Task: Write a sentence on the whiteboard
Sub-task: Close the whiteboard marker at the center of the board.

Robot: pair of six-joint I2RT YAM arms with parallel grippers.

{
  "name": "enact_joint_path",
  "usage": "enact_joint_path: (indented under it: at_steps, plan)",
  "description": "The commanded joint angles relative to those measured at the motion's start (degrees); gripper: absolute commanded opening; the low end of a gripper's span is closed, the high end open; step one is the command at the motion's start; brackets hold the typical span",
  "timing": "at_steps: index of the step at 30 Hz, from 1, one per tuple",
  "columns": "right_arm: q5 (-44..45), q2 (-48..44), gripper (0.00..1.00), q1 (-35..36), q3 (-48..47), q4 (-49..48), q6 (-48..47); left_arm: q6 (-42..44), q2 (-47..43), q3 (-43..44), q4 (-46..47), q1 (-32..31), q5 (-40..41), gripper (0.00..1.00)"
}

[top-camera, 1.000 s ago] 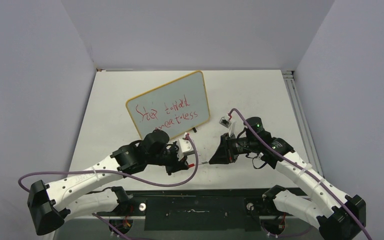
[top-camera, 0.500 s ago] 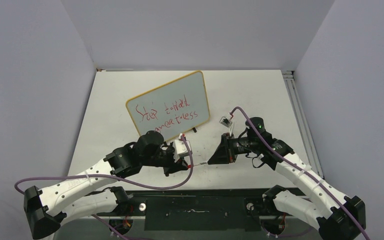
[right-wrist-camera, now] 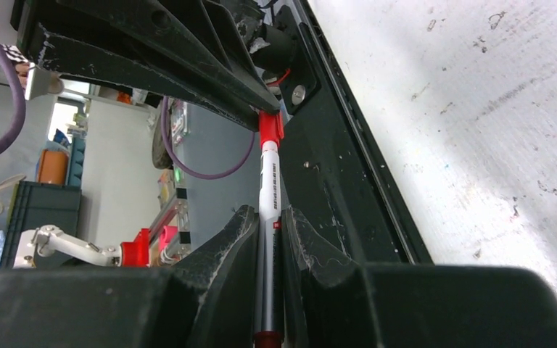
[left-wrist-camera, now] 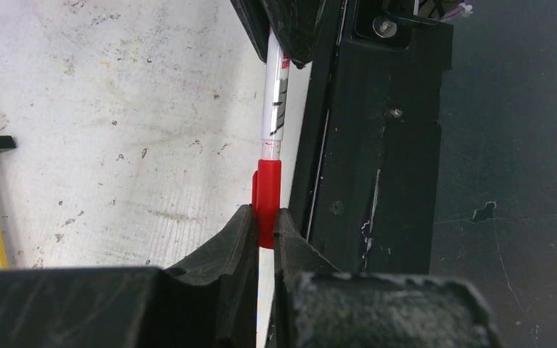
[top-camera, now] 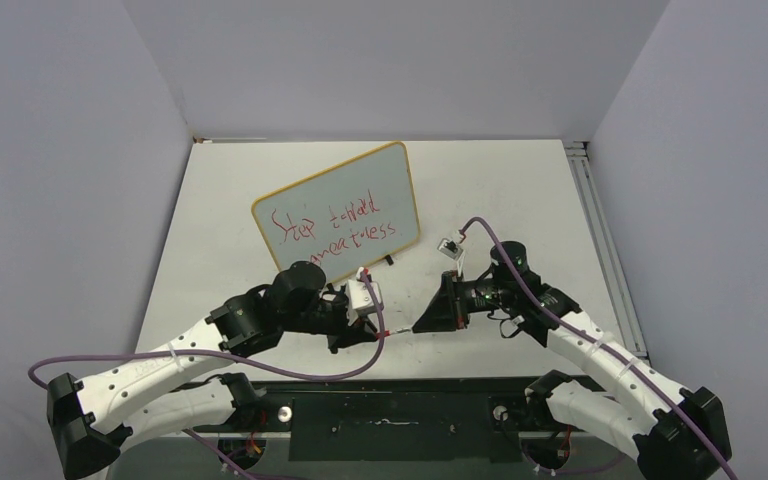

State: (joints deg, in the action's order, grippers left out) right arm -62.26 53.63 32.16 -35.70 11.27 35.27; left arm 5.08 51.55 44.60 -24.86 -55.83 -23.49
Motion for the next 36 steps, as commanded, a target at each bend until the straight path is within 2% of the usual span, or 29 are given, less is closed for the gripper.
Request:
enact_joint_path:
  at_steps: [1,16,19,21,27,33,36]
  plan:
    - [-3.5,-0.6,0.05,-0.1,4.1,-13.2,6.8,-0.3,-0.5,2.1,6.2,-0.1,-1.3,0.00]
    - [-2.0,-1.2,0.05,1.1,6.2,-17.7,9.2,-2.0,2.4,4.7,8.5,0.1,-2.9,0.00]
    - [-1.7,-1.5,0.05,1.1,6.6,-18.4,9.5,-2.9,1.0,4.8,8.2,1.2,-1.4,0.21]
    - [-1.4,-1.8,0.05,1.1,6.6,-18.6,9.5,-3.6,0.1,5.0,8.0,2.3,-1.1,0.41]
    - [0.4,-2.6,0.05,1.0,6.4,-19.4,10.1,-8.7,-2.6,5.1,9.0,6.6,-3.7,0.68]
    - [5.9,-5.8,0.05,1.0,8.2,-30.5,18.6,-25.7,-5.3,2.1,14.2,15.2,-4.7,0.73]
    - [8.8,-7.1,0.05,1.0,8.4,-33.7,20.2,-35.9,-6.3,-1.2,20.1,20.2,-10.1,0.73]
